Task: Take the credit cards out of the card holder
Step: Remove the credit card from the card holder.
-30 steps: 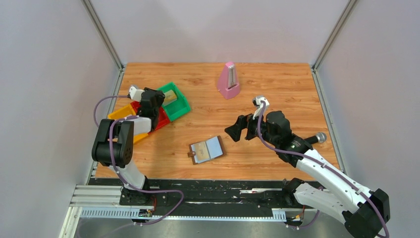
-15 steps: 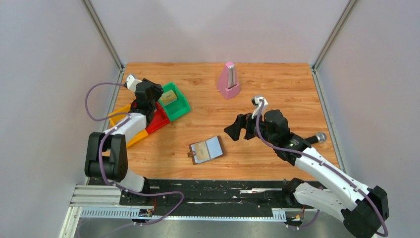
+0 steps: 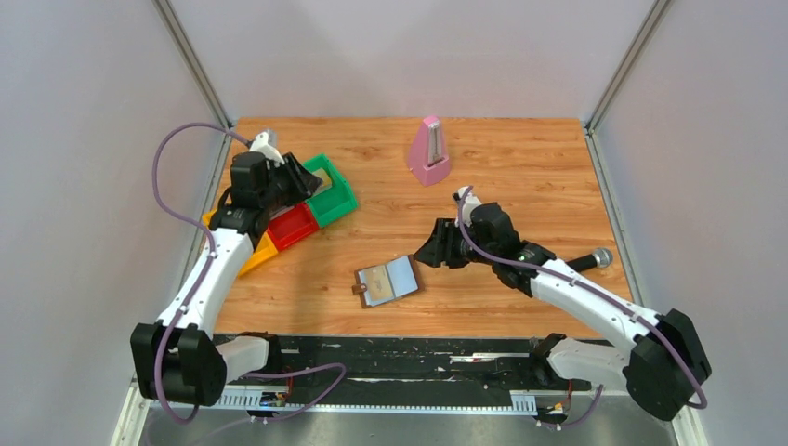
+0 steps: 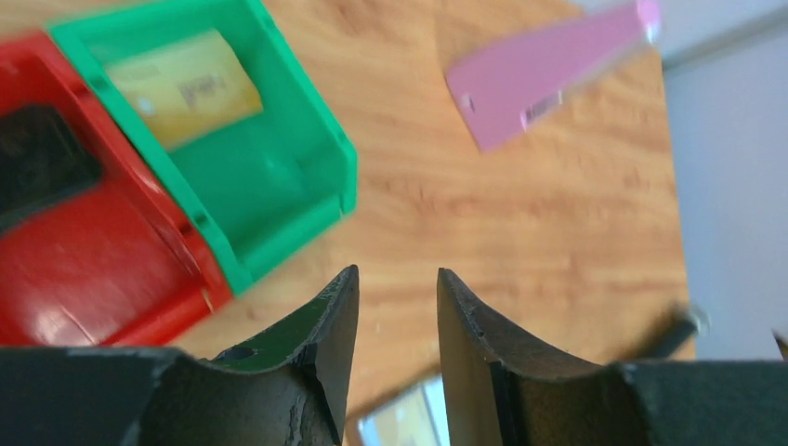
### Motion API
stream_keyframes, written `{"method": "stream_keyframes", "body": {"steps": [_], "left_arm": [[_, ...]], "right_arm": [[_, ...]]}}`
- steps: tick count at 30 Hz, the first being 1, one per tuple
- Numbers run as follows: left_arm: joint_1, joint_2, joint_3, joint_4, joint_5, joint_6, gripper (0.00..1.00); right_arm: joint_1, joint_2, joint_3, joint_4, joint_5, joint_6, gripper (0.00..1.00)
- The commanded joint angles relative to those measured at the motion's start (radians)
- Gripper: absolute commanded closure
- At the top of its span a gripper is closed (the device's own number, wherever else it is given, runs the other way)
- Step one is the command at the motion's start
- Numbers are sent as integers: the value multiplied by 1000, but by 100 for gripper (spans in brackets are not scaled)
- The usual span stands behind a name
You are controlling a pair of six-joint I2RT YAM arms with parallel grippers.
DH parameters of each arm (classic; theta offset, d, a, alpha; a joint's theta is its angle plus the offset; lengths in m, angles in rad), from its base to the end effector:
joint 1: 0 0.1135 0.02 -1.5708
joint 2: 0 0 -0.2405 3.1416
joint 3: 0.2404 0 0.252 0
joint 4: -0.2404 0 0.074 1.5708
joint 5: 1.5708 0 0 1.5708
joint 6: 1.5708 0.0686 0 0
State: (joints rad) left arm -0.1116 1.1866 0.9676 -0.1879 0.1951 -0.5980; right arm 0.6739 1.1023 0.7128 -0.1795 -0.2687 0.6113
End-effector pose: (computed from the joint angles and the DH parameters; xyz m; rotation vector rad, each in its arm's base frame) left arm 0.3081 -0.0479 0.2859 -0.3609 1.9960 -0.6484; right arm 0.2064 0.1881 0.2151 -0.2416 2.2889 1.0014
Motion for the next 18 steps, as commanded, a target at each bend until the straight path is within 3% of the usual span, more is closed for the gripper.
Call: {"method": "stream_keyframes", "body": {"steps": [1, 4, 8, 14, 18], "left_arm": [[-10, -53, -78, -211, 287, 97, 56], [-28, -66, -163, -245, 343, 98, 56], [-37, -90, -240, -236, 411, 89, 55], [-37, -133, -225, -266, 379, 110, 54], [-35, -143, -210, -271, 385, 98, 53]], "right_arm": [[37, 90, 21, 58, -59, 79, 48], [83, 165, 61, 57, 3, 80, 48], [166, 298, 147, -20, 164, 64, 34], [269, 453, 278, -95, 299, 15, 26], [322, 528, 339, -128, 350, -17, 27]]}}
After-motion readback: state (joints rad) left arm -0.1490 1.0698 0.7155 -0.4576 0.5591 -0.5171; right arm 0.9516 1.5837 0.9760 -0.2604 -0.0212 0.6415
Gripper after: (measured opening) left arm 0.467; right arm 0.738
